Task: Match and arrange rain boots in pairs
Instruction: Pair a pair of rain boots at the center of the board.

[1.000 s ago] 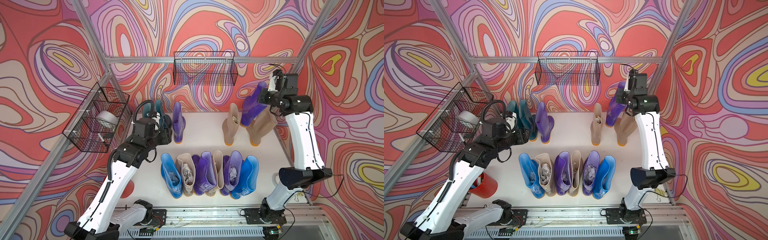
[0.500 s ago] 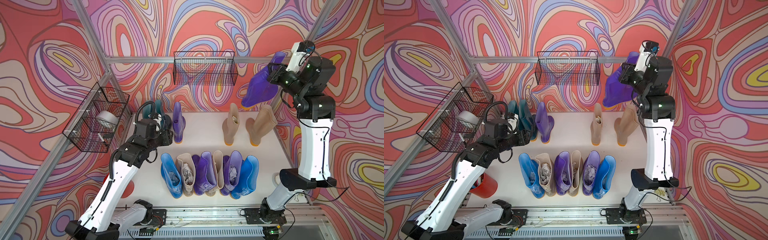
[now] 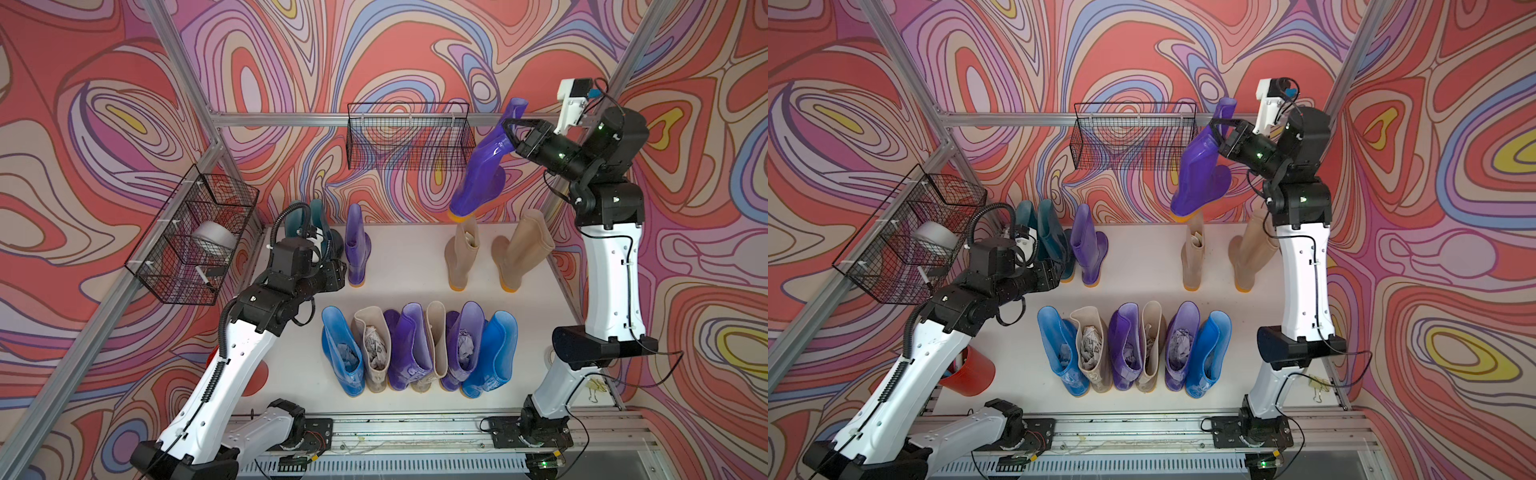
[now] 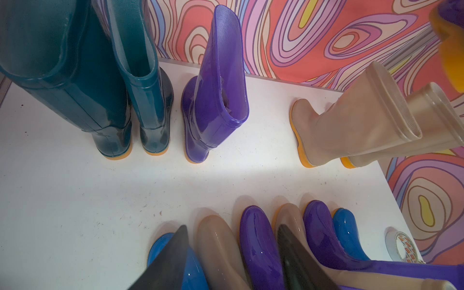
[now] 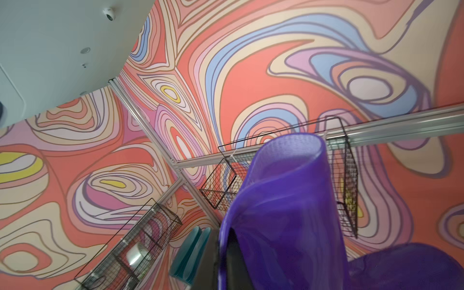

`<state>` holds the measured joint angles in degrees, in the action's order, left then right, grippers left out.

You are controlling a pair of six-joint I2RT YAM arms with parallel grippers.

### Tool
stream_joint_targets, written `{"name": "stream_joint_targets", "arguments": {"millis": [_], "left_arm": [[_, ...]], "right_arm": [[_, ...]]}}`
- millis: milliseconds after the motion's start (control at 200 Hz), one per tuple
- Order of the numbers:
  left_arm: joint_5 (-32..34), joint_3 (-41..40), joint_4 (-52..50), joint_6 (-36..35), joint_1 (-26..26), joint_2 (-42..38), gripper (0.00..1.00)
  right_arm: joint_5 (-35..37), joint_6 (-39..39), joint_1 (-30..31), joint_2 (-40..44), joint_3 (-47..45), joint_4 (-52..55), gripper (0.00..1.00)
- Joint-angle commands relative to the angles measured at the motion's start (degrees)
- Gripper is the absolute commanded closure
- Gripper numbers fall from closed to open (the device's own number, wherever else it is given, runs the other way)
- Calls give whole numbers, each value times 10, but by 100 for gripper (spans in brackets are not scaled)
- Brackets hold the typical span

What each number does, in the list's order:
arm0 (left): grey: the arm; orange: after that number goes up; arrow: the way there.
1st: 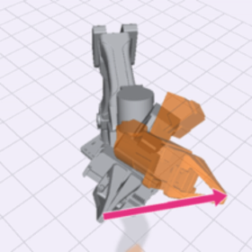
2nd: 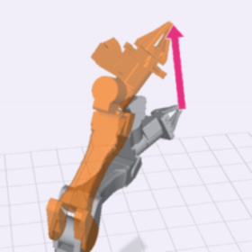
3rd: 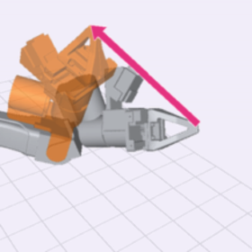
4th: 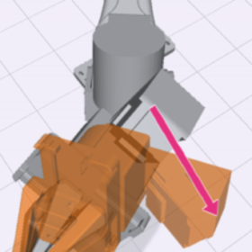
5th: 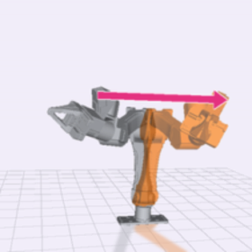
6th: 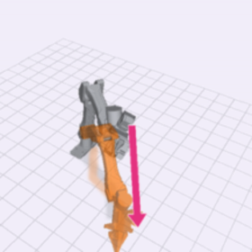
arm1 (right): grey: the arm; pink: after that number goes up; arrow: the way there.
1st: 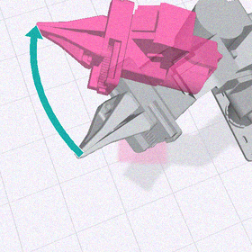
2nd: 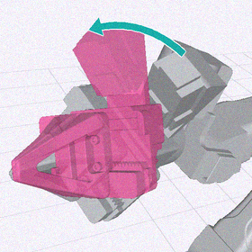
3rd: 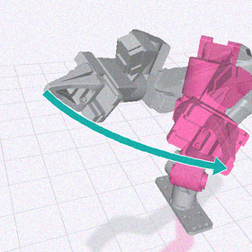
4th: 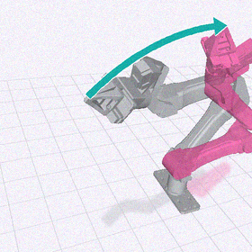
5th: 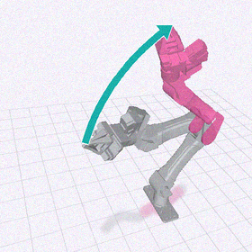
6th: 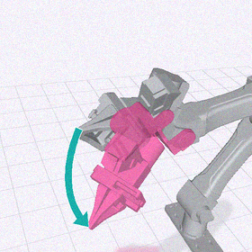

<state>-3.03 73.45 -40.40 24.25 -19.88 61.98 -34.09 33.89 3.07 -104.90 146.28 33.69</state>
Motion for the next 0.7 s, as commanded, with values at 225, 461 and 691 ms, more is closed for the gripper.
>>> {"name": "stream_joint_targets", "arguments": {"millis": [225,461,691], "left_arm": [[0,-2,6,5,-2,-5,41],[2,-2,2,6,-2,-5,41],[2,-2,-1,3,-2,-5,41]], "right_arm": [[-84,30,22,-24,18,-96,99],[-83,13,53,-37,7,-88,99],[-80,5,86,-50,-3,-81,99]]}}
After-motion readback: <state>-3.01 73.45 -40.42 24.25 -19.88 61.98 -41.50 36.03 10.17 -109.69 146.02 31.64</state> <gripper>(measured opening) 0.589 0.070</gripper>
